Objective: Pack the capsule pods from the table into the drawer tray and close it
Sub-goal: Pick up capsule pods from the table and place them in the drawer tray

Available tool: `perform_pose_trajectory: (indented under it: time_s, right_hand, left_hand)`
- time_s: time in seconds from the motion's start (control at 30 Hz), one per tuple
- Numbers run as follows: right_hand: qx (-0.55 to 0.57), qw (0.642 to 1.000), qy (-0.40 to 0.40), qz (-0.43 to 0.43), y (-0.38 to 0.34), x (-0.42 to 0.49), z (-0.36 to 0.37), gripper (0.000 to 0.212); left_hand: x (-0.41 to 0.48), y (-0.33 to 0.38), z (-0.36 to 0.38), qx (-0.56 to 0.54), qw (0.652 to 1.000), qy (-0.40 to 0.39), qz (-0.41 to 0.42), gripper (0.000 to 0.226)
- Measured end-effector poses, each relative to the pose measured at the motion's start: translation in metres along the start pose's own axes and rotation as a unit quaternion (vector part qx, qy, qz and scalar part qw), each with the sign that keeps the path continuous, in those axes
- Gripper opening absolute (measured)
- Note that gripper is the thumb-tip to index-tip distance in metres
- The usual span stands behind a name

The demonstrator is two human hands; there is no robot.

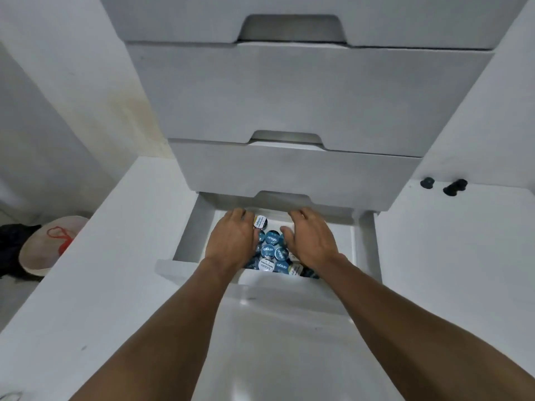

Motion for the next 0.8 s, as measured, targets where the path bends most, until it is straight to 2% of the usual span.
perform_pose_trajectory:
  time_s: [0.13, 0.37, 0.63, 0.8]
  right_hand:
    - [-0.055, 0.997, 0.037, -0.034, -0.011, -0.021, -0.040, 0.044]
    - [-0.130, 0.985, 0.109, -0.030, -0.031, -0.085, -0.124, 0.044]
    - [-0.143, 0.977, 0.158, 0.011, -0.025, -0.186, -0.178, 0.038]
    - [-0.133, 0.977, 0.168, 0.011, -0.023, -0.197, -0.184, 0.040]
  left_hand:
    - [-0.014, 0.015, -0.037, 0.034, 0.998, 0.049, 0.019, 0.033]
    - [-0.043, 0.040, -0.113, 0.060, 0.987, 0.140, 0.060, 0.035]
    - [-0.101, 0.098, -0.159, 0.054, 0.979, 0.171, 0.101, 0.029]
    - [-0.108, 0.108, -0.166, 0.055, 0.976, 0.184, 0.101, 0.025]
Point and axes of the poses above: each hand's wrist, its own x-axis towards the middle knuckle, its own z-axis out of the palm, y = z × x, the point moved 7 cm from there along x, towards the middle knuckle, and after that the axes turned 12 degrees about x, right-handed, at the moved point
